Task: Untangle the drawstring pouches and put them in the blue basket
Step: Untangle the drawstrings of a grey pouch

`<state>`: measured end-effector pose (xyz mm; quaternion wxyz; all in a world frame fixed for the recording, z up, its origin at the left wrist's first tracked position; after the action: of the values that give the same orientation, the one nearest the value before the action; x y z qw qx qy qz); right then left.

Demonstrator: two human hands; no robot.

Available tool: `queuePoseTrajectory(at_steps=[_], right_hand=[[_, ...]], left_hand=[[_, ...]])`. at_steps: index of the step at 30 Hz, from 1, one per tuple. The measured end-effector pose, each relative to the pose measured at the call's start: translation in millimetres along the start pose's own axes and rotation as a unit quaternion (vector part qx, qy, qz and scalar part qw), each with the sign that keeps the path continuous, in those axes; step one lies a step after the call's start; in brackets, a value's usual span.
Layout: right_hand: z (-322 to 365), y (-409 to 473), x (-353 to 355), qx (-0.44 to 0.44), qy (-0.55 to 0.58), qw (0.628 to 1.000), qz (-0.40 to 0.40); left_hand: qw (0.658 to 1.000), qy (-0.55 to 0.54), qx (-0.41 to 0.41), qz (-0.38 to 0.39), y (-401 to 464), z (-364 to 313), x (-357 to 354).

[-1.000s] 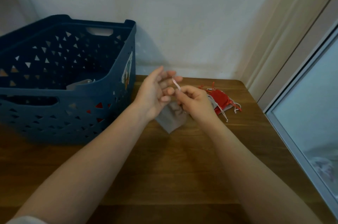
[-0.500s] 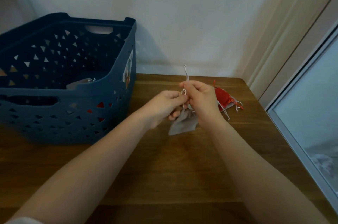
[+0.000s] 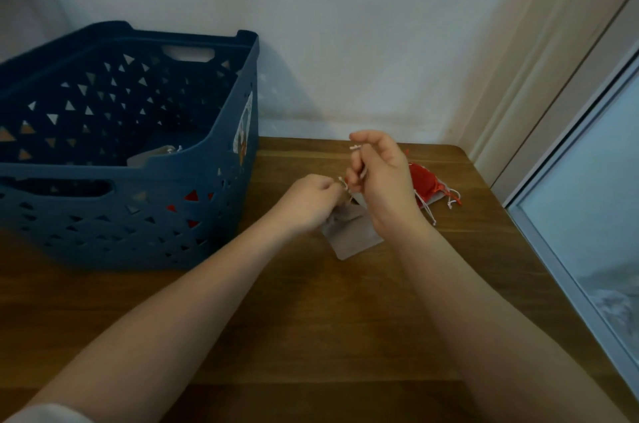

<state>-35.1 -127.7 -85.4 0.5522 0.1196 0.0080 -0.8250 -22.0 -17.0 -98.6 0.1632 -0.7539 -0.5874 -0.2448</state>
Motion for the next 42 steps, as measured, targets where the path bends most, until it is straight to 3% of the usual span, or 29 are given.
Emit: queuePoseTrajectory(at_steps=[6, 9, 11, 14, 18, 23, 27, 31, 35, 42], right_hand=[[2, -2, -18, 0.019, -0.002, 0.995, 0.099], [4, -2, -16, 0.068, -0.029, 0.987, 0.140], [4, -3, -9, 0.123, -0.115, 0.974, 0.149], [-4, -5, 3, 0.141, -0.274, 0.939, 0.154], [-17, -1, 15, 0.189, -0.489, 0.832, 0.180], [-19, 3, 16, 0.213, -0.478, 0.841, 0.140], [-14, 3, 12, 0.275, -0.516, 0.804, 0.107], [-12, -2, 15, 0.312, -0.467, 0.823, 0.084], [-11, -3, 24, 0.387, -0.483, 0.779, 0.104], [1, 0, 24, 0.434, -0.535, 0.704, 0.175]], left_hand=[[0.985, 0.131, -0.111, -0.001, 0, -3, 1], [0.988, 0.103, -0.111, -0.007, 3, 2, 4], [0.992, 0.078, -0.093, -0.013, 5, 4, 8], [0.999, 0.005, -0.044, -0.020, 6, 7, 14], [0.998, -0.057, -0.008, -0.035, 8, 10, 20], [0.998, -0.052, 0.003, -0.020, 6, 13, 23], [0.999, -0.043, 0.013, -0.014, 7, 13, 21], [0.992, -0.099, 0.083, 0.013, 7, 17, 23], [0.969, -0.204, 0.130, 0.052, 6, 15, 25], [0.963, -0.217, 0.151, 0.046, 9, 17, 26]])
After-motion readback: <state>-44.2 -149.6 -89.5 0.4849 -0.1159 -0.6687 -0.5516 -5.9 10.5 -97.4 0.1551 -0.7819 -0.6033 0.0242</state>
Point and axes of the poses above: each hand's wrist, its own y-axis towards the middle knuckle, its own x-axis out of the back of the hand, z = x × y, the point moved 1 cm from there along y, towards the middle knuckle, and after that the axes turned 10 degrees about -z, right-handed, at the moved point
